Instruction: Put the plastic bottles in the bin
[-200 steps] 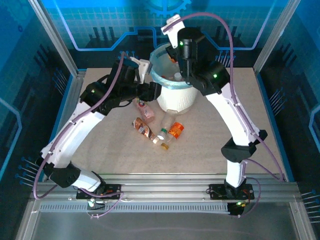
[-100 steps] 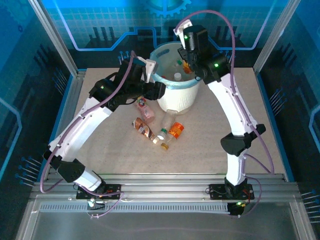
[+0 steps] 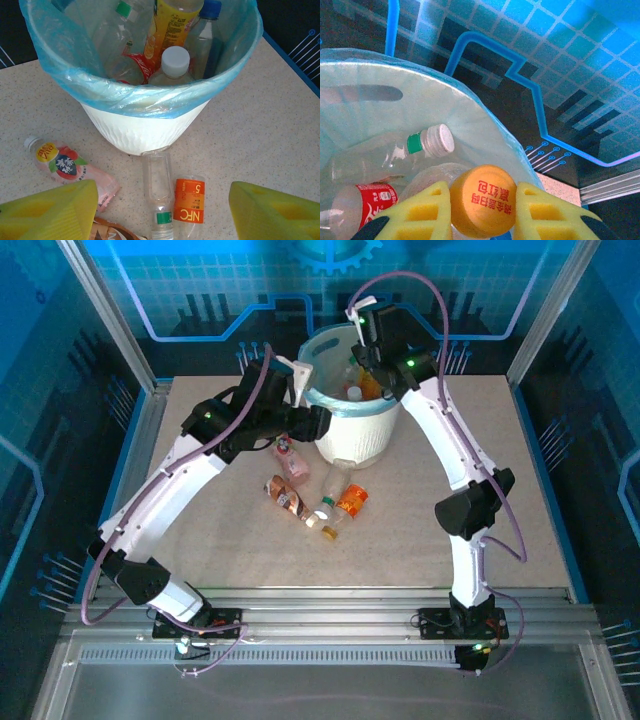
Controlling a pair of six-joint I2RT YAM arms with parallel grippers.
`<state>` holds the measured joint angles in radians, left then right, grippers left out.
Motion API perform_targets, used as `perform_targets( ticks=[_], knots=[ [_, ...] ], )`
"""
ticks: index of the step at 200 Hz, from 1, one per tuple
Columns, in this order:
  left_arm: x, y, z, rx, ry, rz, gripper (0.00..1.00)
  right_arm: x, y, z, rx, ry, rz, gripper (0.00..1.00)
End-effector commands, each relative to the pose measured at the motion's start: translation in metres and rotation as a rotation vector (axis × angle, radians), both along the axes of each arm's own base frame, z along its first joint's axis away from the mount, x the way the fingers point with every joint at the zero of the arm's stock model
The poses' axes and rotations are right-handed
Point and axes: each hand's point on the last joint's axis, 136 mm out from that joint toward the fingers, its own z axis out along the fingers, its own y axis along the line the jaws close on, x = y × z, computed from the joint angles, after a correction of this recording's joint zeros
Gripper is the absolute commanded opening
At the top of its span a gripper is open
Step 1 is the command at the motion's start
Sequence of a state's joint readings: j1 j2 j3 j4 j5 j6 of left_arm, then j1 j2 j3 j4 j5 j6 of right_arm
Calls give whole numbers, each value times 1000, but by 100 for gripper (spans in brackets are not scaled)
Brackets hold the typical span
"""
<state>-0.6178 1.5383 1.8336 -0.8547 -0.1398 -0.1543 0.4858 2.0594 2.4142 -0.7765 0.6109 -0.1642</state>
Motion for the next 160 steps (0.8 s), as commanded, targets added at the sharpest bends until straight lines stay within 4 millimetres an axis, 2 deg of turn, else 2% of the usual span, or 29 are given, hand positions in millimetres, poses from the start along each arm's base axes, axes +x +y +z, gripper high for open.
perform_targets(
  ticks=[1,19,57,92,106,127,139,160],
  knots=[
    [4,3,-1,7,-12,15,71,6,-12,-95,-102,257,-16,0],
    [5,3,-1,5,-16,20,71,3,-15,-89,-16,253,-39,0],
    [9,5,2,4,-21,28,71,6,-27,-50,56,141,-109,0],
    [11,6,3,-2,-25,36,71,7,-18,-22,185,82,-66,0],
    [13,7,3,-2,-24,40,71,12,-20,-29,159,91,-86,0],
    [13,6,3,-3,-21,39,71,18,-37,-42,24,109,-176,0],
    [12,7,4,0,-22,39,71,19,-46,-32,-66,70,-220,0],
    [12,8,5,5,-26,38,71,19,-53,-7,-100,-8,-234,0]
  ],
)
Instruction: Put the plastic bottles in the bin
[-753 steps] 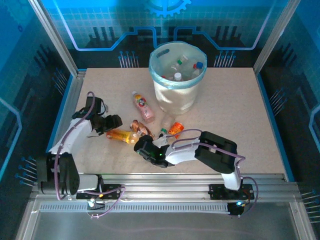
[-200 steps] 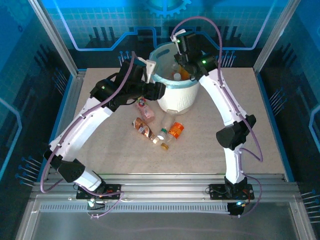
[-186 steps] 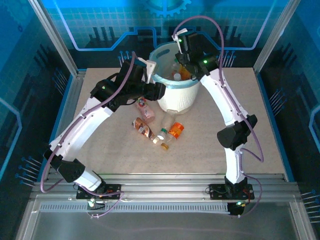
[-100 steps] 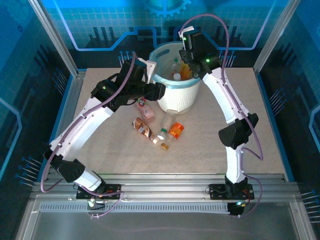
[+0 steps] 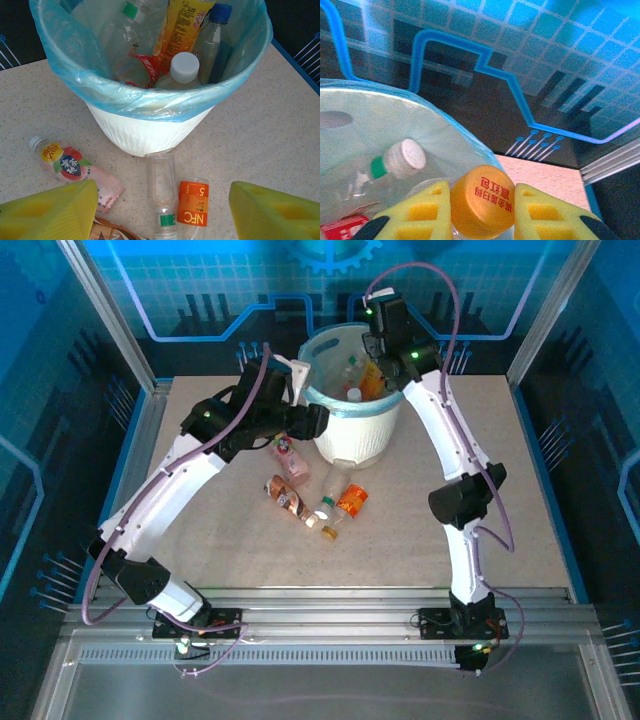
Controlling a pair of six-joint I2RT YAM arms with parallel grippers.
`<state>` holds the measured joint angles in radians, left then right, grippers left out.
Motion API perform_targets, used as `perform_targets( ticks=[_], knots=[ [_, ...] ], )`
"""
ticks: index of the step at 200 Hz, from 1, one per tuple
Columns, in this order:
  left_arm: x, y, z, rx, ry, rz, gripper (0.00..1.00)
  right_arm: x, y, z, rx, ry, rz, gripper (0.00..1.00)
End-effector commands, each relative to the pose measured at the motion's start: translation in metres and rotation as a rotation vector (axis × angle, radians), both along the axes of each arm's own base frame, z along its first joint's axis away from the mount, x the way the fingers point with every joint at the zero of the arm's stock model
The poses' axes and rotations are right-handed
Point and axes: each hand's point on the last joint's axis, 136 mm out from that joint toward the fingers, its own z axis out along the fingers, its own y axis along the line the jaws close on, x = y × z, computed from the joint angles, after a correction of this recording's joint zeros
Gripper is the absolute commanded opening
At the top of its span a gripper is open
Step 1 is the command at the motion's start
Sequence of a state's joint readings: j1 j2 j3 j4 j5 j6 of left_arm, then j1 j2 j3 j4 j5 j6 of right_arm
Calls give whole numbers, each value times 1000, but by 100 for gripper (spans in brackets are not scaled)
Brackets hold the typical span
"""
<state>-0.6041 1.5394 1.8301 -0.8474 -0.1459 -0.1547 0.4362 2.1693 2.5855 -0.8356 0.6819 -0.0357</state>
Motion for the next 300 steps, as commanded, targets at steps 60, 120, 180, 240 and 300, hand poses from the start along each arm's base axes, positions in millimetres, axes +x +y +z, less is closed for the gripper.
perform_targets(
  ticks=[60,120,180,240,300],
  knots=[
    [9,2,7,-3,-25,22,71,-1,-10,41,-197,-100,-22,0],
    [12,1,8,-5,-28,24,71,4,11,58,-246,-154,54,0],
    [15,0,-3,4,-14,28,71,8,45,-1,-216,-40,222,0],
    [15,1,-9,8,-2,34,71,11,57,-35,-47,24,249,0],
    [20,8,-8,7,-12,50,71,-2,67,30,19,-132,282,0]
  ],
)
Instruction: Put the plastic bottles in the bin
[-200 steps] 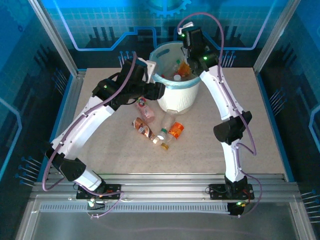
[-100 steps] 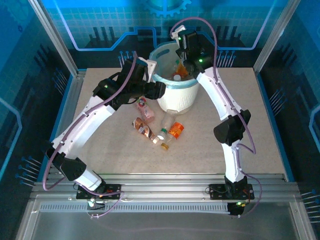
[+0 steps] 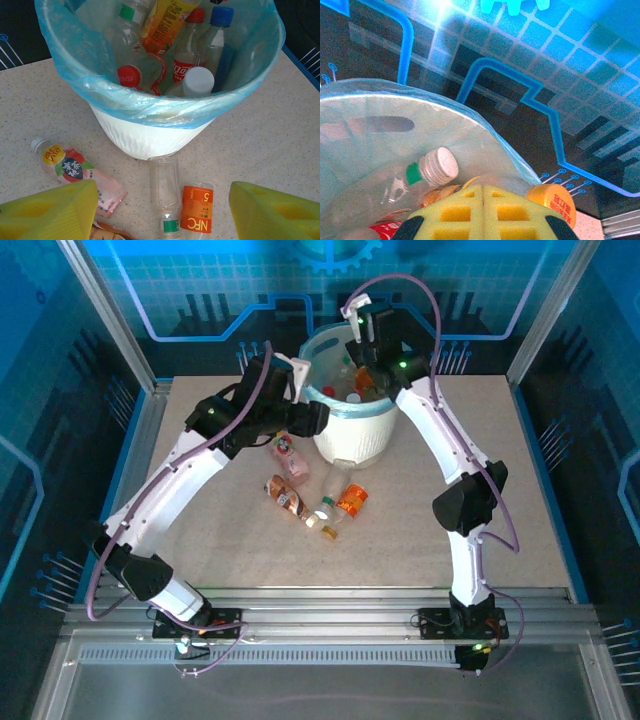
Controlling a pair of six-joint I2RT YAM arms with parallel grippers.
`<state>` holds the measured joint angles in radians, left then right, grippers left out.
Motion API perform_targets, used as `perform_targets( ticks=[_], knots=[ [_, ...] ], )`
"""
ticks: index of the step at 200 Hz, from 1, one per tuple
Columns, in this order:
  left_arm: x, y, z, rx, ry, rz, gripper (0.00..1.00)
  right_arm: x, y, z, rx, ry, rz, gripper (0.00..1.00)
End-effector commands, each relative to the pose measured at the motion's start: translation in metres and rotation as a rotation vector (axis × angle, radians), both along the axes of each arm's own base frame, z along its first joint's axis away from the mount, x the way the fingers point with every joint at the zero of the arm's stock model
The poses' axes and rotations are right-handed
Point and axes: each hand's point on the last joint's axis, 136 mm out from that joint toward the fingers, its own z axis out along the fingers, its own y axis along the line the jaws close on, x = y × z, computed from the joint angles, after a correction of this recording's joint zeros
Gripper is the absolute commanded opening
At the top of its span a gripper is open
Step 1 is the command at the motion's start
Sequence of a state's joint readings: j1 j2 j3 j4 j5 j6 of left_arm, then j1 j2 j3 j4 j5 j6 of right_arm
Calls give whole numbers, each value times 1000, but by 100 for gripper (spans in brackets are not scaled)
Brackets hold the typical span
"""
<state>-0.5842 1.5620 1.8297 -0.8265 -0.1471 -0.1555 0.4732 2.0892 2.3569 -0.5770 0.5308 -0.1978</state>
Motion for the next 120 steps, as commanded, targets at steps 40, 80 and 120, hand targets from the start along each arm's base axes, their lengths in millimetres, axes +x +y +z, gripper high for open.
perform_targets(
  ticks=[40,80,120],
  knots=[
    [10,9,-4,4,-12,33,71,3,-6,28,71,-34,-39,0],
    [10,17,-1,5,-19,47,71,15,-48,28,125,-25,-155,0],
    [12,17,-9,2,-2,51,71,27,-59,-33,161,132,-165,0]
  ],
)
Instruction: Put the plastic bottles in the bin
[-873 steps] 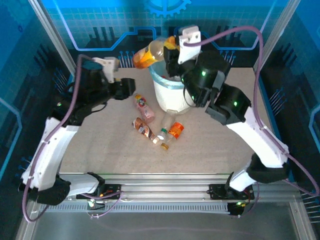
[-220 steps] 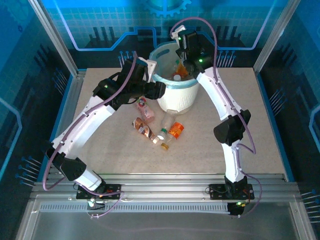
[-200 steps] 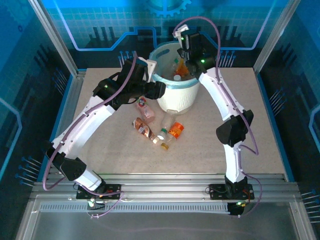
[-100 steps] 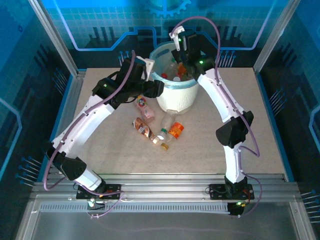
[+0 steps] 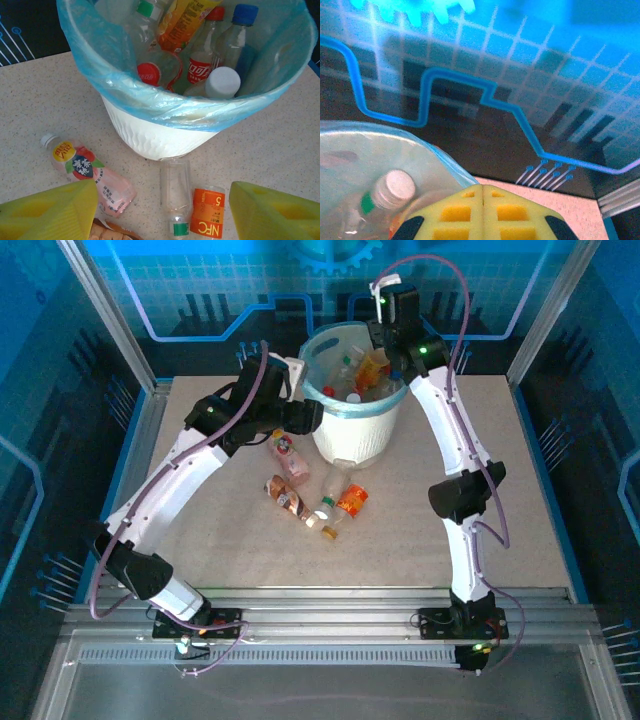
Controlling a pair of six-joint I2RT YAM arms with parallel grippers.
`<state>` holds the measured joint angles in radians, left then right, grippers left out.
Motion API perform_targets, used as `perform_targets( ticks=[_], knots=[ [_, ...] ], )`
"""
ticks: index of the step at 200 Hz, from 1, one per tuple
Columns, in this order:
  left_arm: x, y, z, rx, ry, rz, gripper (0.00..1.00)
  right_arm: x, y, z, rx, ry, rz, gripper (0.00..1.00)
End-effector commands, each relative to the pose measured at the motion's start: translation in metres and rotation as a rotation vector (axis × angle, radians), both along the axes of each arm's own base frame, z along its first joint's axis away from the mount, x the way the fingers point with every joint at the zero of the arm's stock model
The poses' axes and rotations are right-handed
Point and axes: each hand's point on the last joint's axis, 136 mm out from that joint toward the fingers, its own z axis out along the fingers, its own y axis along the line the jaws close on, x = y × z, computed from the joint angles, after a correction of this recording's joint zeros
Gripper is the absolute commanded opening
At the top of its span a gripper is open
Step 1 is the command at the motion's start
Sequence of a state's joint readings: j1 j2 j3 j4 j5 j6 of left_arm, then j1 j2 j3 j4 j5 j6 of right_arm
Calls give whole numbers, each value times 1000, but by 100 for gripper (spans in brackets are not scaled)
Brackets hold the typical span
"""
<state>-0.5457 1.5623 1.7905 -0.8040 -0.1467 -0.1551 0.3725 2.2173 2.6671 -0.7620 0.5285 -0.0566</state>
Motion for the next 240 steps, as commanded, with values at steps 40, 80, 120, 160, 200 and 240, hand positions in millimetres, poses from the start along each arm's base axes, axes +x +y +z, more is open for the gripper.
perform_targets(
  ticks=[40,80,120,160,200,240],
  knots=[
    [1,2,0,-11,-6,8,71,10,6,-112,95,278,32,0],
    [-3,4,-6,-8,10,11,71,10,8,-148,97,346,22,0],
    [-7,8,-9,-8,14,18,72,5,-5,-179,40,422,-36,0],
    [-9,9,-16,-7,31,19,72,-3,-8,-204,29,466,-40,0],
    [-12,11,-10,-14,18,22,72,-2,-1,-175,45,422,-20,0],
    [-13,14,6,-33,-12,28,72,-5,16,-84,77,259,38,2]
  ],
)
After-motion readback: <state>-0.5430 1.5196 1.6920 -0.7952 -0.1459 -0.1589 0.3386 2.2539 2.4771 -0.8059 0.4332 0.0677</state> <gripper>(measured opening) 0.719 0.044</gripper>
